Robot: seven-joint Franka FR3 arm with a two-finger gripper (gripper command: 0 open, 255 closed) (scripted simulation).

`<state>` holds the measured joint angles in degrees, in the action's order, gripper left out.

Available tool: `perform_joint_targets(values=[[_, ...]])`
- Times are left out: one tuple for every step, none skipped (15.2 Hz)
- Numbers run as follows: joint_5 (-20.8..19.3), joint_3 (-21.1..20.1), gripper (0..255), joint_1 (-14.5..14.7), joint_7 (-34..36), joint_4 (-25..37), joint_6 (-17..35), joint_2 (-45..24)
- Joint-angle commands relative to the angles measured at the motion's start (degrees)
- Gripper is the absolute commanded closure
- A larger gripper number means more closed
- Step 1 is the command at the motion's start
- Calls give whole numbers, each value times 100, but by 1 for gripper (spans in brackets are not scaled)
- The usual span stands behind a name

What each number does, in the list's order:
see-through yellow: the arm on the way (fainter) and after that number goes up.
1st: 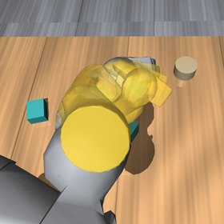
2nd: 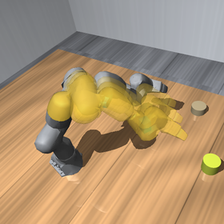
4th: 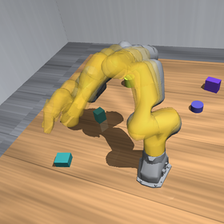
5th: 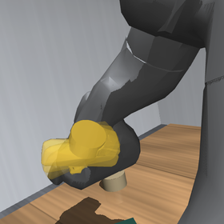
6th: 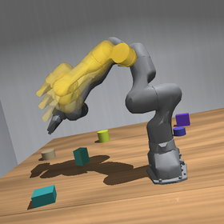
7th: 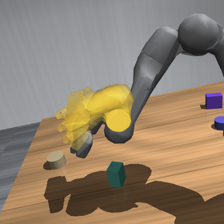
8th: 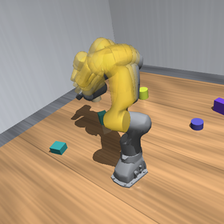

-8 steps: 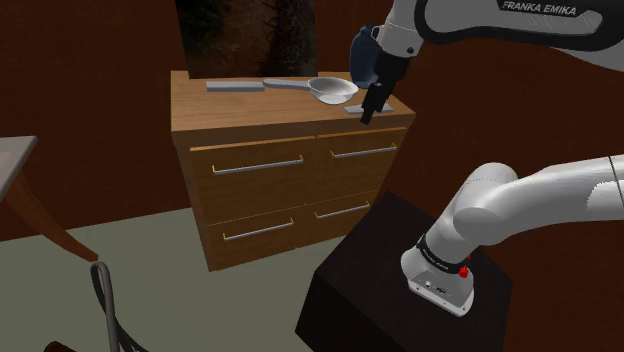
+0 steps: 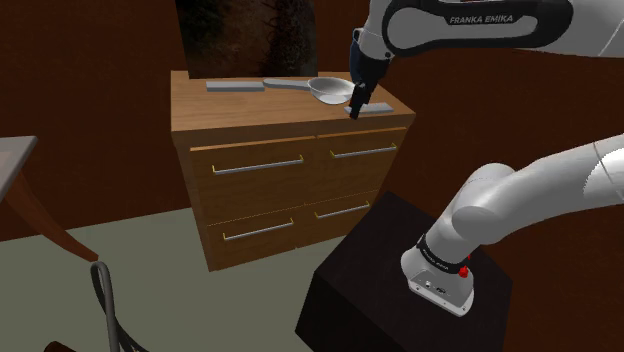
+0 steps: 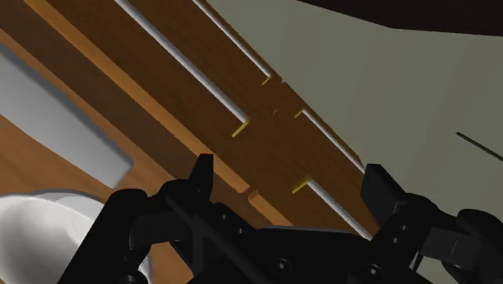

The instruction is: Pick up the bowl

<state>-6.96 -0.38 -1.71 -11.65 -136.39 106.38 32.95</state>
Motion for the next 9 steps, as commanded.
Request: perform_joint_targets(values=[[-282,-24,0,-57,-101,160,279,-382],[-424,-27,0,-92,-150,245,404,-563],[-568,-33,0,-127,-193,337,524,-744],[-713,-39,0,-162,-231,435,640,-927],[-860,-46,0,-197,-264,539,751,-1110],[-1008,-54,0,-231,-293,650,856,-1293],[-1159,-62,0,-264,-317,767,956,-1477],[-1312,-70,0,-297,-337,891,1051,-1661],[-1467,-78,0,-327,-353,1020,1139,-1845]])
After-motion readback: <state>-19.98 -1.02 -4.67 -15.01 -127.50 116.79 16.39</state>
